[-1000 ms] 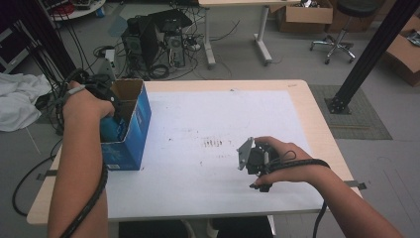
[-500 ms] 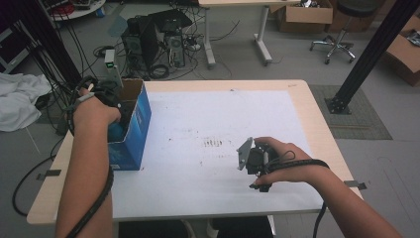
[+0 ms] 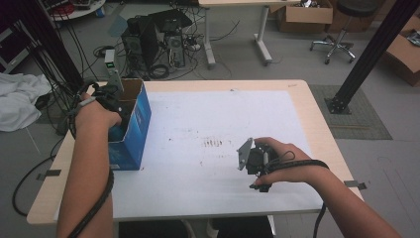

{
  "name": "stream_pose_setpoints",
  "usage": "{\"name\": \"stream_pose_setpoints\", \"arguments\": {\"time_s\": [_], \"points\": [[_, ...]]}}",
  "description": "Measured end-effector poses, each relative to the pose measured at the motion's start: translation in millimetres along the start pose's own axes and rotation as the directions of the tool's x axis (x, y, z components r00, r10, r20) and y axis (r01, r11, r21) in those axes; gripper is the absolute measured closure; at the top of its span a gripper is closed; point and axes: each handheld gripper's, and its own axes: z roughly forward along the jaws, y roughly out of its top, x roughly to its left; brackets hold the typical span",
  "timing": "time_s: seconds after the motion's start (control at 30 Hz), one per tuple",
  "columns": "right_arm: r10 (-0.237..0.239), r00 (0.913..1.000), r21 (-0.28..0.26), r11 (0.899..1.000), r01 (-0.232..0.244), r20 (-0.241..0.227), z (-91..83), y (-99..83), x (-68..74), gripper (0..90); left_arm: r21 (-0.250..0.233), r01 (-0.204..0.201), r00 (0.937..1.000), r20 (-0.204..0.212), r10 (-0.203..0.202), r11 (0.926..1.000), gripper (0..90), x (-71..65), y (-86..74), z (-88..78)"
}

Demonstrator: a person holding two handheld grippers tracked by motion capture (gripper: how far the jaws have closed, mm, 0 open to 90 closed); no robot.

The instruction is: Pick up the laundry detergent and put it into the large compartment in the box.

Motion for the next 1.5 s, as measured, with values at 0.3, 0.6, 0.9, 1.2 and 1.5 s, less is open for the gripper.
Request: {"name": "stream_pose_setpoints", "arguments": {"time_s": [0.3,0.6,0.9,1.2,1.5], "points": [[0.000,1.0000,0.004,1.000,0.000,0.001,-1.3,0.3,0.2,15.8,-0.002,-0.005,0.9998,-0.019,0.005,1.0000,37.8,-4.3,1.1,0.6],[0.002,1.0000,0.005,1.000,-0.002,0.001,-2.4,-2.0,1.0,15.8,-0.002,0.006,1.0000,-0.006,-0.006,1.0000,37.2,-3.7,0.8,0.0],[-0.001,1.0000,-0.001,1.000,0.001,0.003,-1.9,-0.3,1.6,15.8,-0.015,-0.001,1.0000,-0.005,0.001,0.9999,30.9,-5.0,-1.3,-6.3],[-0.003,1.0000,-0.003,1.000,0.003,0.007,-3.0,-0.4,2.6,15.8,-0.030,-0.003,1.0000,0.001,0.003,0.9996,30.8,-5.4,-5.3,-14.0],[-0.009,0.9999,0.000,1.000,0.009,0.013,-6.8,1.0,2.8,15.8,-0.046,0.005,0.9998,0.019,-0.004,0.9989,25.6,-6.4,-9.5,-29.5]]}}
